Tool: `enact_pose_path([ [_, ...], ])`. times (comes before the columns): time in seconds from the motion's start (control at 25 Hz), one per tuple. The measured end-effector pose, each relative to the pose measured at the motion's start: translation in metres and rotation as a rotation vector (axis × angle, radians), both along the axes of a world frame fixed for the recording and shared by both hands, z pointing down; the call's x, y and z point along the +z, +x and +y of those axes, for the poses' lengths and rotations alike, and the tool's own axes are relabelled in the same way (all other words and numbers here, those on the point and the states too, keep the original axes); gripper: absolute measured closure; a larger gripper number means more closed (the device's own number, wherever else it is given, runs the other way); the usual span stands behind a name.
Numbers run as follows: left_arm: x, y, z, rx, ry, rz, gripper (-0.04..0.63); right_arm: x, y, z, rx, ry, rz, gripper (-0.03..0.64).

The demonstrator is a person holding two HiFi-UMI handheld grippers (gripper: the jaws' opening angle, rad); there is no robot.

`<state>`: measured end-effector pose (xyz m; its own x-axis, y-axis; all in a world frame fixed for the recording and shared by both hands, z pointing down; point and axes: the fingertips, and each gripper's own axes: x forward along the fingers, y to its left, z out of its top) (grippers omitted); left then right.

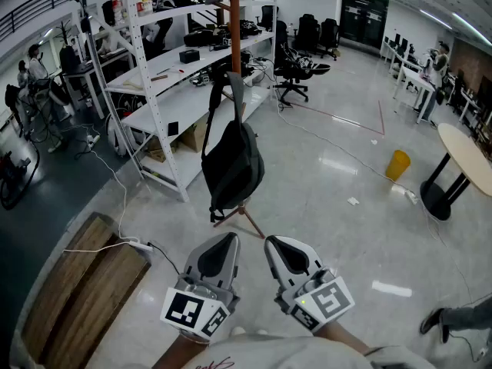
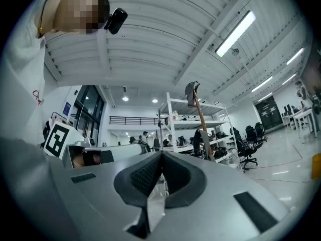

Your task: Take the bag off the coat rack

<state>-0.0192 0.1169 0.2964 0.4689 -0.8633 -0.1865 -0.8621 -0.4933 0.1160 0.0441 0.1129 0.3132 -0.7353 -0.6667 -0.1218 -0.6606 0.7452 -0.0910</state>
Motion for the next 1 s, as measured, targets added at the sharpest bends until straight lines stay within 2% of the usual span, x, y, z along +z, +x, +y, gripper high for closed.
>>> enact_pose_path([
  [0.48, 0.007, 0.006, 0.001, 0.000, -0.011, 0.012, 0.577, 0.003, 0.004, 0.001, -0.003, -0.005, 0.016, 0.597],
  [0.6, 0.009, 0.006, 0.002, -0.004, -0.021, 0.024, 0.577, 0.001, 0.005, 0.003, -0.005, 0.006, 0.014, 0.597],
  [0.84, 0.013, 0.009, 0.006, -0.021, -0.029, 0.041, 0.577, 0.005, 0.013, 0.008, 0.001, 0.063, 0.071, 0.597],
  [1.0, 0.020, 0.009, 0.008, -0.042, -0.038, 0.051, 0.577, 0.016, 0.019, 0.013, -0.013, 0.037, 0.069, 0.597],
])
